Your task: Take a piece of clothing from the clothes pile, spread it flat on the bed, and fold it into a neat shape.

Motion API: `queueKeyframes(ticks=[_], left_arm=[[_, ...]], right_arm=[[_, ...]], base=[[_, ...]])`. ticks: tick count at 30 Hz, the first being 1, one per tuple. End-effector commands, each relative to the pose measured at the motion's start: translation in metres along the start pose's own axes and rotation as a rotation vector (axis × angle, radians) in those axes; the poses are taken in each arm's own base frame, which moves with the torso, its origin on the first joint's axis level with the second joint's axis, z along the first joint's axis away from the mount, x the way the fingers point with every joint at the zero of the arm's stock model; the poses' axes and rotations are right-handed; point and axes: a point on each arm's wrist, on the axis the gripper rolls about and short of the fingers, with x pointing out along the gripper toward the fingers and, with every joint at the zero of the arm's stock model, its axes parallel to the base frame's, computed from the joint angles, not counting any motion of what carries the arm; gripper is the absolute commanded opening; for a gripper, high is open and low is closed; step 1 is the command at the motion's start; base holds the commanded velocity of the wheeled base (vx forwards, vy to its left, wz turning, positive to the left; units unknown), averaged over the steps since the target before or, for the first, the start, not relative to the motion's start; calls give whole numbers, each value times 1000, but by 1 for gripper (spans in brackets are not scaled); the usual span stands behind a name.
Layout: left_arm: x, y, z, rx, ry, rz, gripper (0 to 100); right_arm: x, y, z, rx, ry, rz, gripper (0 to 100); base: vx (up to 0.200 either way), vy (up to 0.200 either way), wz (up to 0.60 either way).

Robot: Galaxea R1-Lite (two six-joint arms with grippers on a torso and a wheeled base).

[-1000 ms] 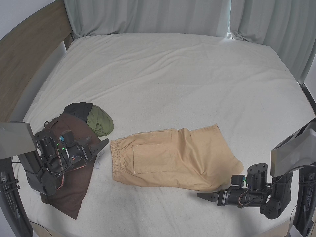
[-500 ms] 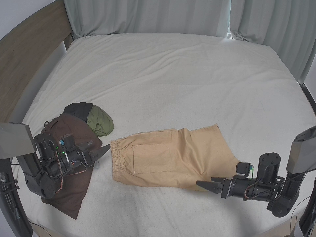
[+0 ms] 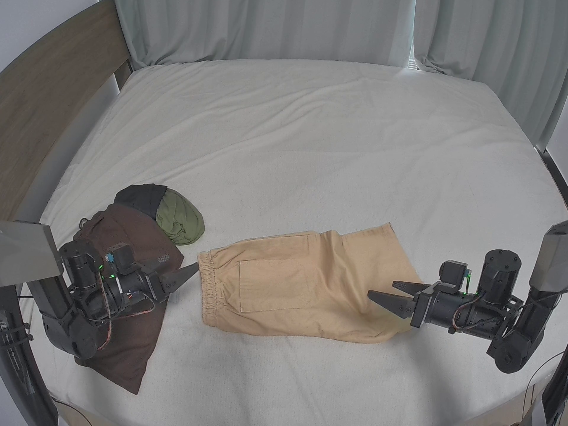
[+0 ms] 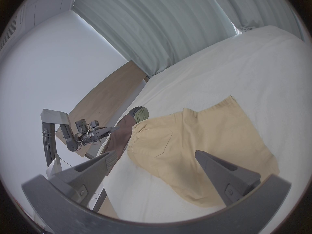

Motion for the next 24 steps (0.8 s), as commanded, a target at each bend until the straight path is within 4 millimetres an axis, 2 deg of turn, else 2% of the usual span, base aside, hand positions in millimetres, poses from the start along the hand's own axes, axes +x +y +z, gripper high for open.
queueKeyframes(ticks=[1, 7, 24], left_arm=[[-1, -2, -4, -11, 16, -3, 100], [0, -2, -10, -32, 39, -5, 100], [14, -1, -49, -242, 162, -3, 100]], right_arm=[[-1, -2, 4, -5, -20, -7, 100], [0, -3, 2, -7, -9, -9, 100], [2, -7, -5, 7, 22, -18, 100]], base=[[0, 0, 0], [0, 0, 0], [0, 0, 0]])
